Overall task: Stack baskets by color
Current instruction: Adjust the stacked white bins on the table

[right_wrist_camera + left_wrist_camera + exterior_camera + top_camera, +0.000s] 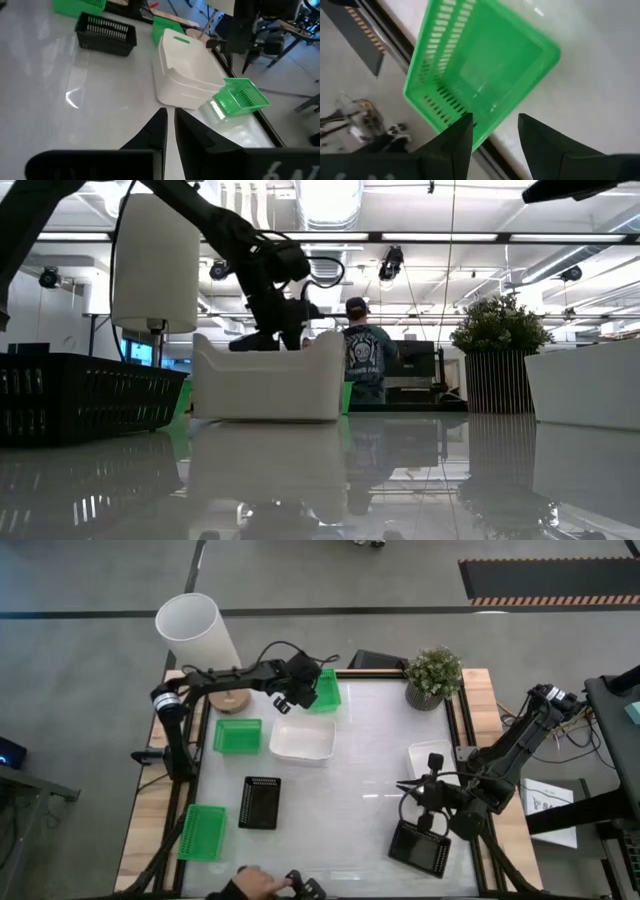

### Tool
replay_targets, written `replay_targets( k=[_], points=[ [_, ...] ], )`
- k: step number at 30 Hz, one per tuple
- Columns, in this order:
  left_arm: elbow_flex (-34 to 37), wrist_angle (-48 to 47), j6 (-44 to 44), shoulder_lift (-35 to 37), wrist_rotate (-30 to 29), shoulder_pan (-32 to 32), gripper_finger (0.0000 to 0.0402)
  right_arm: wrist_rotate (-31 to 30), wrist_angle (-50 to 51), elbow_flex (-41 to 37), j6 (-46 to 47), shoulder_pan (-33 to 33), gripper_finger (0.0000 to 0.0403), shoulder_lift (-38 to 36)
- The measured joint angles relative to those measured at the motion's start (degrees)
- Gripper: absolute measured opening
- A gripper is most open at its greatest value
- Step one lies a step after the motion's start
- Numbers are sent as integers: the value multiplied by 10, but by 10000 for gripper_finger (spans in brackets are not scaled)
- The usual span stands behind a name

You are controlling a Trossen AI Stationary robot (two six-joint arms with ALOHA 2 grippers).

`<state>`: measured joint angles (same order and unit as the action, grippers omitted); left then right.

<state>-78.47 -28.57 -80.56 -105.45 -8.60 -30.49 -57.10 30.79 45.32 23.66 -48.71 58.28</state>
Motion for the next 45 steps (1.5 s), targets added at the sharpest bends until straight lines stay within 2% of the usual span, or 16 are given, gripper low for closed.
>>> replay_targets(
  k=[5,11,20,28,37,41,45],
  points=[
    [8,15,-7,2,10,-11,141,0,-19,0,-2,0,27,0],
    [11,-4,15,15,-20,-5,141,0,-32,0,-2,0,27,0],
    [8,-6,68,60,19,22,141,-15,-32,0,-7,0,27,-1],
    [33,-10,125,70,21,40,141,-15,-32,0,-10,0,27,-7],
    [32,-80,197,76,30,91,141,-15,-32,0,-12,0,27,-9],
    [32,-72,202,78,44,117,141,-15,-31,0,-14,0,27,-9],
    [32,-53,168,79,6,112,141,-15,-31,1,-14,0,27,-9]
  ],
)
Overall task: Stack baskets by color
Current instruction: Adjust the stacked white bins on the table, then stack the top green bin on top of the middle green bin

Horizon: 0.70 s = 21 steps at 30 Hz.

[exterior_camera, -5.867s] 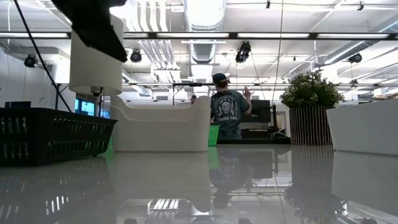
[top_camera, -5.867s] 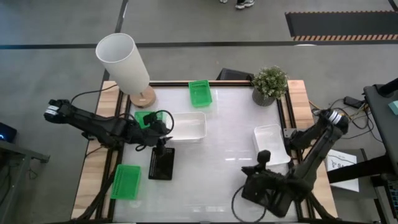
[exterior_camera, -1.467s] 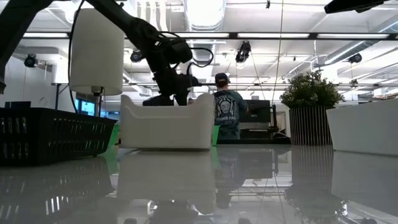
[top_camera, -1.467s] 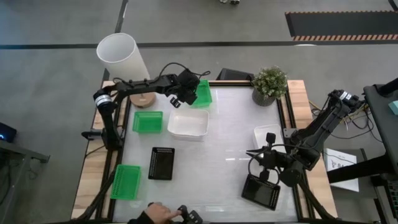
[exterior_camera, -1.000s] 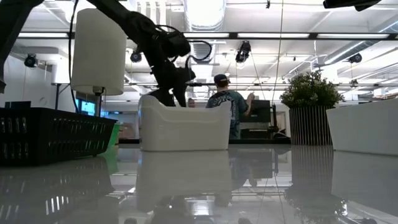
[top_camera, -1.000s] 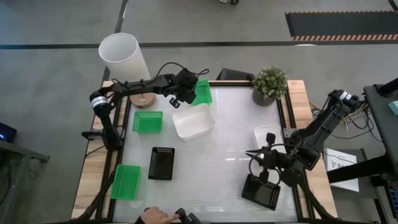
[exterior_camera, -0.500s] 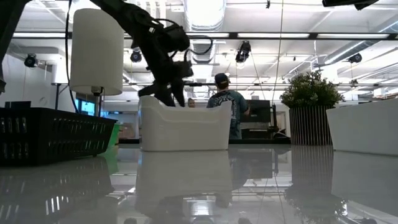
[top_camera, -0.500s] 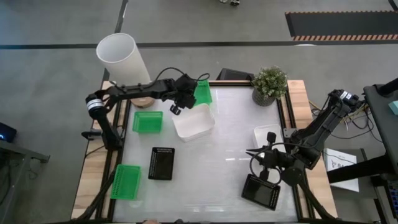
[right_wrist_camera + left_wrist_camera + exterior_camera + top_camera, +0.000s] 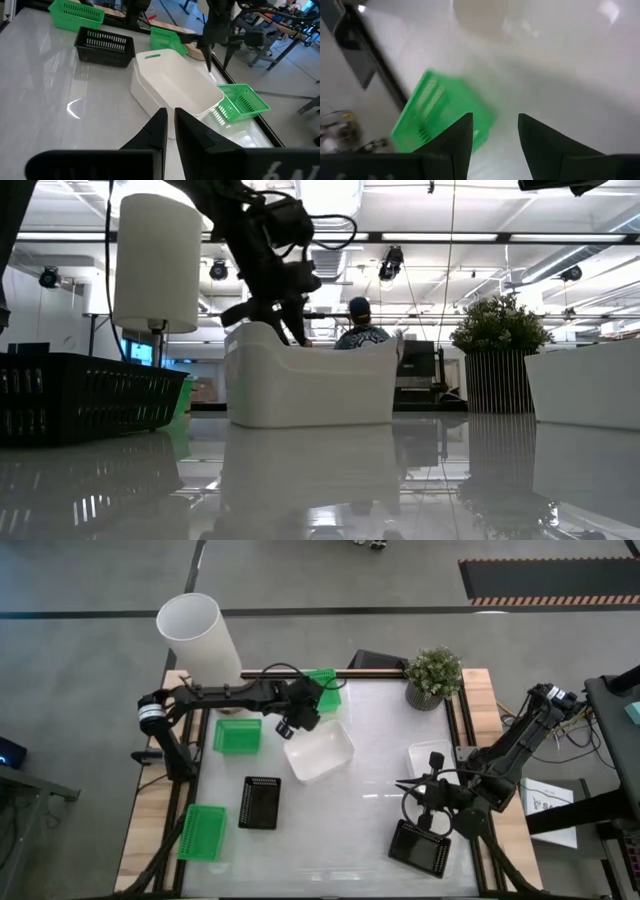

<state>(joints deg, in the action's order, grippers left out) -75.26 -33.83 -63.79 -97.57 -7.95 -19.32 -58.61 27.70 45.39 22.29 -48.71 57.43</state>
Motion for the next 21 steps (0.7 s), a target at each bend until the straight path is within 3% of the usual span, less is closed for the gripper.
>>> replay_targets(
  k=[3,10,21],
  points=[
    [1,0,-55,0,-12,-26,141,0,0,0,0,0,27,0],
    [4,4,-57,0,7,-100,141,0,0,1,2,0,27,0],
    [8,52,-73,-48,35,-102,141,0,6,1,2,0,27,0]
  ],
)
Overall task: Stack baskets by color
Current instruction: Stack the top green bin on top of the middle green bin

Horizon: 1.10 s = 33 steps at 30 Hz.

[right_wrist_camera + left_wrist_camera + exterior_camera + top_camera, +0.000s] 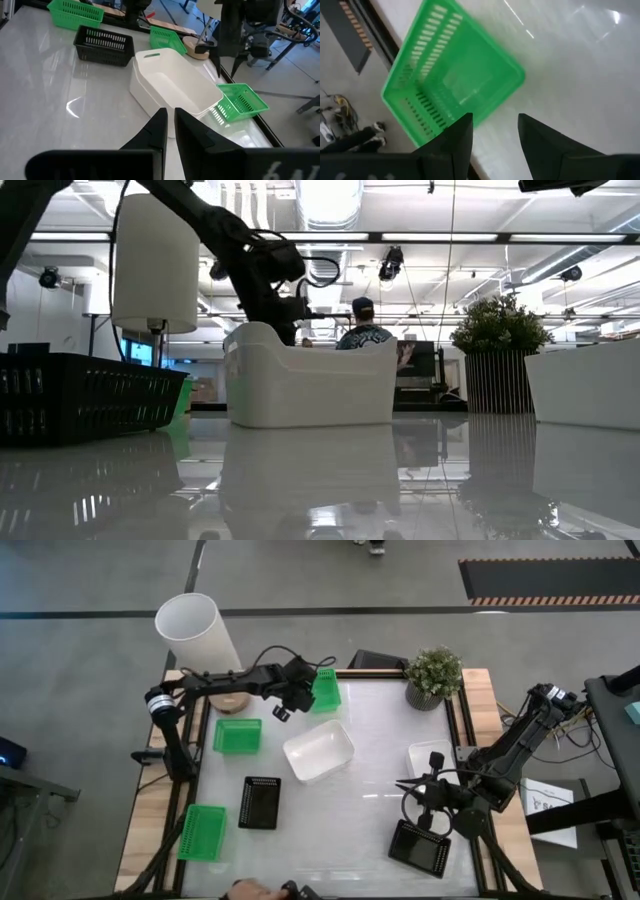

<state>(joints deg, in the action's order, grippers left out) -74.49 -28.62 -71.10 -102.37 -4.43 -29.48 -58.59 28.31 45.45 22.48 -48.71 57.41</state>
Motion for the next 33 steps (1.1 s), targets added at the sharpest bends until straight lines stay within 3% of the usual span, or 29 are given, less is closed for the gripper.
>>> replay_targets(
  k=[18,21,28,33],
  points=[
    [0,32,-27,-54,25,3,136,0,-3,0,5,0,27,0],
    [0,37,-34,-57,25,3,112,0,-3,0,5,0,27,0],
    [-4,45,-28,-55,24,6,15,0,-3,0,5,0,27,0],
    [-7,41,-26,-52,1,19,5,0,-3,0,4,0,27,0]
  ],
)
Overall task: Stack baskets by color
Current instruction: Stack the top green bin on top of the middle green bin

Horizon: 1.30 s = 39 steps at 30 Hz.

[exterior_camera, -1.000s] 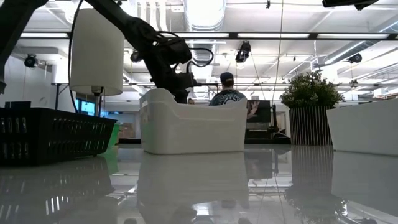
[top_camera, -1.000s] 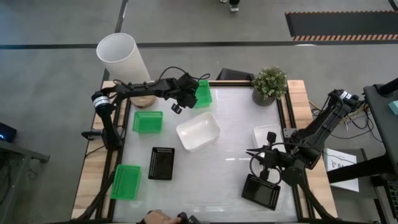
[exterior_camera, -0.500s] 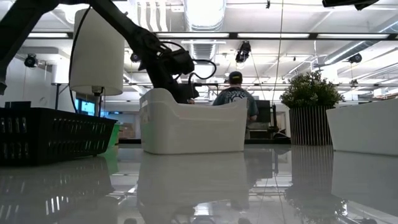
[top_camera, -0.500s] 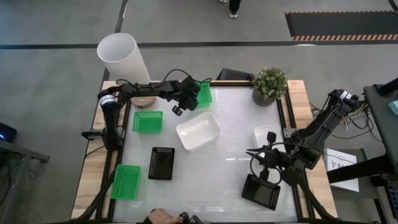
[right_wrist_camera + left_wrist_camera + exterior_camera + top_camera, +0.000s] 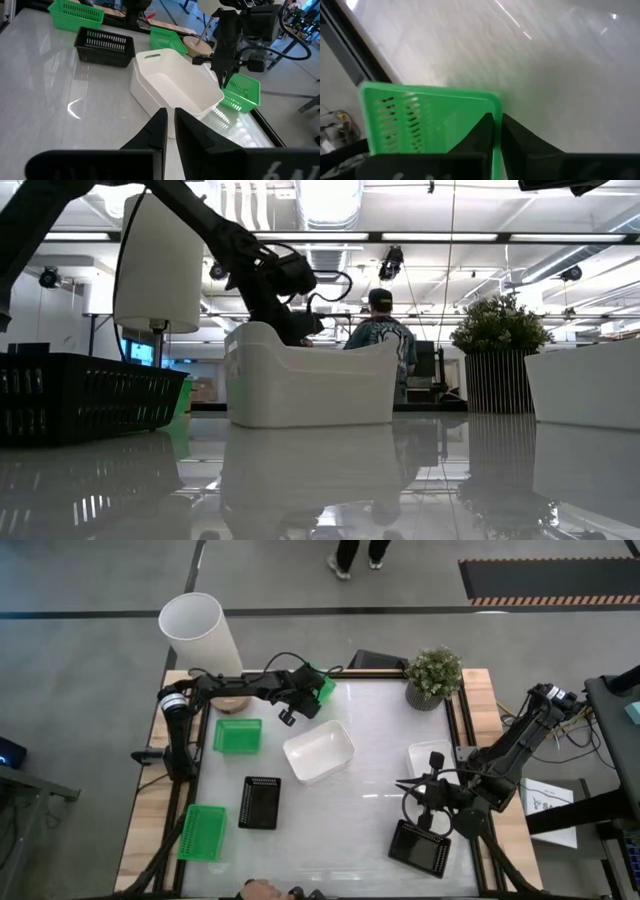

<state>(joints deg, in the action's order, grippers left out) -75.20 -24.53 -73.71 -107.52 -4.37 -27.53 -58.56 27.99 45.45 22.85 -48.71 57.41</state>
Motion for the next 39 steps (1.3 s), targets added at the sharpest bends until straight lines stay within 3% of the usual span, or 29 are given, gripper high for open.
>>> replay_targets(
  k=[8,16,26,34,39],
  points=[
    [-1,1,5,52,-110,55,2,1,0,0,-3,0,27,0],
    [2,-32,162,147,-142,110,2,5,3,0,-27,0,27,0],
    [3,-242,411,256,-139,215,2,5,5,0,-67,0,27,0],
    [8,-438,643,271,-139,271,2,5,6,0,-74,0,27,0],
    [64,-476,689,275,-139,277,2,5,6,0,-75,0,27,0]
  ],
)
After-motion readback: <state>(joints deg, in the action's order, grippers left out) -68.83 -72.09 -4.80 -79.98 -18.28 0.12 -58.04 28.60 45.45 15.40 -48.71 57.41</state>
